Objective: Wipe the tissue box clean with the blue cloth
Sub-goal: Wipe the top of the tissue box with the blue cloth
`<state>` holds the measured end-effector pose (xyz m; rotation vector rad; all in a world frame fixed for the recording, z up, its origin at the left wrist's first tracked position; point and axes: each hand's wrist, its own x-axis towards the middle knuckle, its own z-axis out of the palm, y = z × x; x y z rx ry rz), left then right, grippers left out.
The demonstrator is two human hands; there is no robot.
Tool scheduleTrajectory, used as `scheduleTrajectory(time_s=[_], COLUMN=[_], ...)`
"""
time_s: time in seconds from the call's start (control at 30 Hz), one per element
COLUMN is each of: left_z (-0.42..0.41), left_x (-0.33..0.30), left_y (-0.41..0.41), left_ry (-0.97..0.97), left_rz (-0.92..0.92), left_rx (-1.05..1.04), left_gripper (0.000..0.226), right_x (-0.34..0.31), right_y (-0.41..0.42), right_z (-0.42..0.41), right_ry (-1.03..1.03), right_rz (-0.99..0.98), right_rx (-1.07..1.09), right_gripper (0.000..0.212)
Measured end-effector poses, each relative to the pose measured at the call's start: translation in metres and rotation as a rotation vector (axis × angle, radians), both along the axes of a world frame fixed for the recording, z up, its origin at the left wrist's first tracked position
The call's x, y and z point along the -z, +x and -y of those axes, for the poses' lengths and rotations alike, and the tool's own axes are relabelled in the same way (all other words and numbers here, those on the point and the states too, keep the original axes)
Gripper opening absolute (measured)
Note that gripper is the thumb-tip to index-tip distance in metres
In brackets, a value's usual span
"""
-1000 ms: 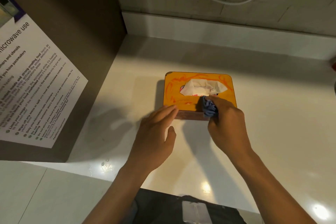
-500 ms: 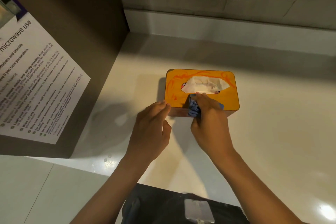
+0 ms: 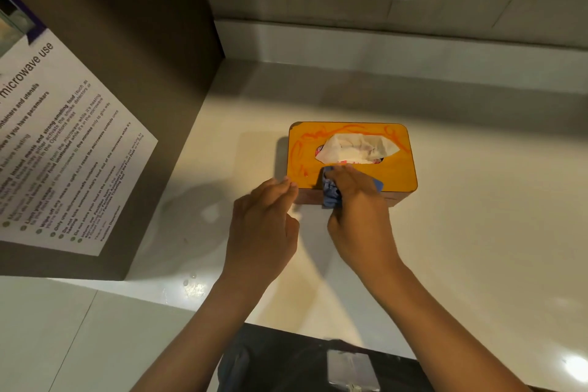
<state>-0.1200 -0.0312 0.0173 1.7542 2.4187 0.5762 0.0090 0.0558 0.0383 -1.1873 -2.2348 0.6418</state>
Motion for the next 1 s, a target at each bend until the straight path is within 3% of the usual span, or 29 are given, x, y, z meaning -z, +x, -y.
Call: scheduleTrajectory(time_s=[0.23,0.57,0.73,1.0], left_z=[0.001,0.001,0.000,0.001], left_x=[-0.002,-0.008,-0.007,-0.006], left_y=[-0.002,-0.006,-0.007,-0.009], left_ry=[-0.013,-0.086,-0.053,0.028], left_rz=[0.037,0.006,0.006,-0.065], left_rx=[-0.009,-0.006,-0.015,0.011], left_gripper=[0.045,0.046,0.043,0.040], right_x=[-0.002,0.005,0.004,0.004], right_y=[0.017,0.004,0.002,-0.010], right_z=[-0.021,-0.003,-0.015,0.007], right_ry=[-0.021,-0.002,-0.020,-0.022], right_rz=[0.026,-0.027,0.027,-0.028], right_rx=[0.151,0.059,0.135,0.017], right_gripper=[0.033,0.040,0.034,0.035])
